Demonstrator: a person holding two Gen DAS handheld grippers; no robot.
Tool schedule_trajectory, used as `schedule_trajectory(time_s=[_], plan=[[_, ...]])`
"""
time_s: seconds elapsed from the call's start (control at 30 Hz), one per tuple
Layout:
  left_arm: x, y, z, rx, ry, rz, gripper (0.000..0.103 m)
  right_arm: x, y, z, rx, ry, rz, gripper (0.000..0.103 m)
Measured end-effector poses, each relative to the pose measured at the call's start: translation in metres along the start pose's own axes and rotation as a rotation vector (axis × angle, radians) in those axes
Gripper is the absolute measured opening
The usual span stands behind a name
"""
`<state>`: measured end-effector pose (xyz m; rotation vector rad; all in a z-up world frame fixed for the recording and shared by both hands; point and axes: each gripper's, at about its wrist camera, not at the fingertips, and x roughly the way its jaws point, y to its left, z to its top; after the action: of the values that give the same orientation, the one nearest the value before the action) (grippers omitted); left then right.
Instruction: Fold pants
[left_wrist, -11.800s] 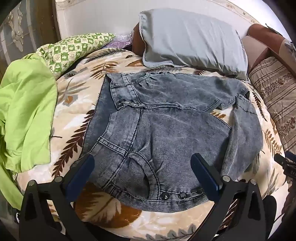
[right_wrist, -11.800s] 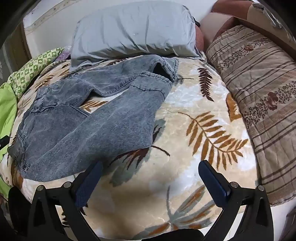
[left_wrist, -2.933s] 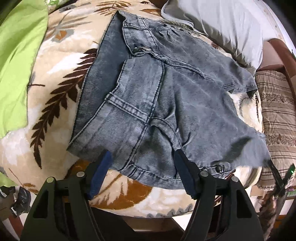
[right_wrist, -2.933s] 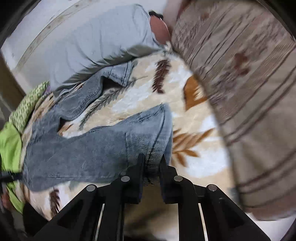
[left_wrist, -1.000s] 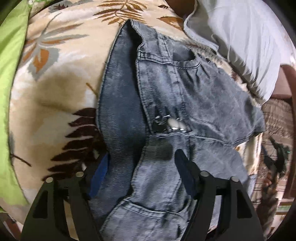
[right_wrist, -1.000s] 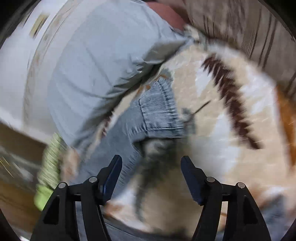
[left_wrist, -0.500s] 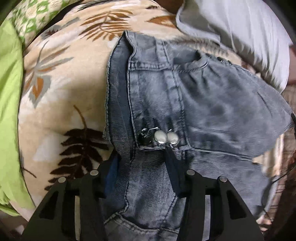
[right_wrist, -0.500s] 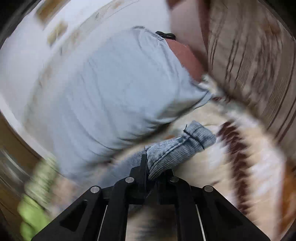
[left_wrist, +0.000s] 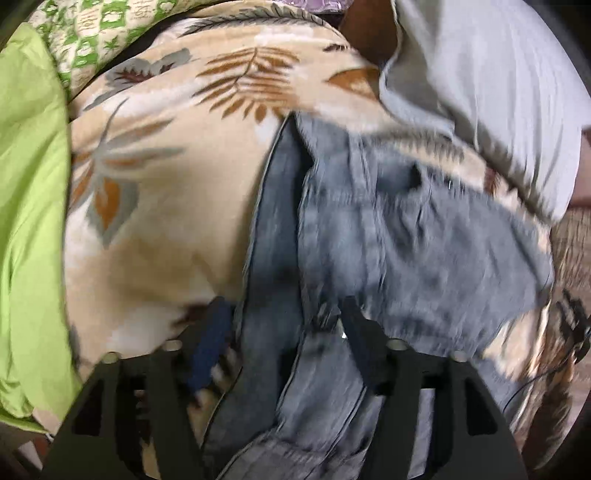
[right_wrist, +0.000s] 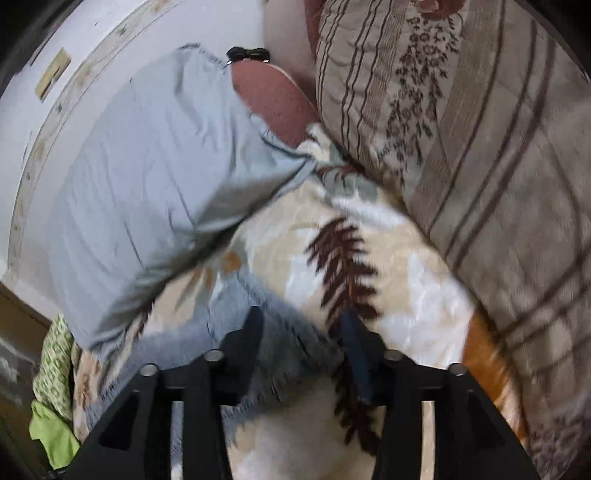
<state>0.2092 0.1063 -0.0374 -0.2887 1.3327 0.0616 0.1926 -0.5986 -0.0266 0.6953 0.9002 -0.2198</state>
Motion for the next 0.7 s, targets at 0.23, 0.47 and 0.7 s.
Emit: schedule_trajectory(time_s=[0.23,0.47,0.7], plan=[[0.051,-0.028,0.035,0.003,0.081,0.087,0.069,0.07,0.046,0.019,-0.126,0.117,-0.009,0.064],[0.048,-0.038,0.038,0.037,0.048,0.087,0.069,0.074,0.1,0.015,-0.454,0.07,-0.095,0.012],[0.066,-0.041,0.042,0.037,0.015,0.175,0.073,0.122,0.077,0.007,-0.419,0.101,-0.337,0.019]])
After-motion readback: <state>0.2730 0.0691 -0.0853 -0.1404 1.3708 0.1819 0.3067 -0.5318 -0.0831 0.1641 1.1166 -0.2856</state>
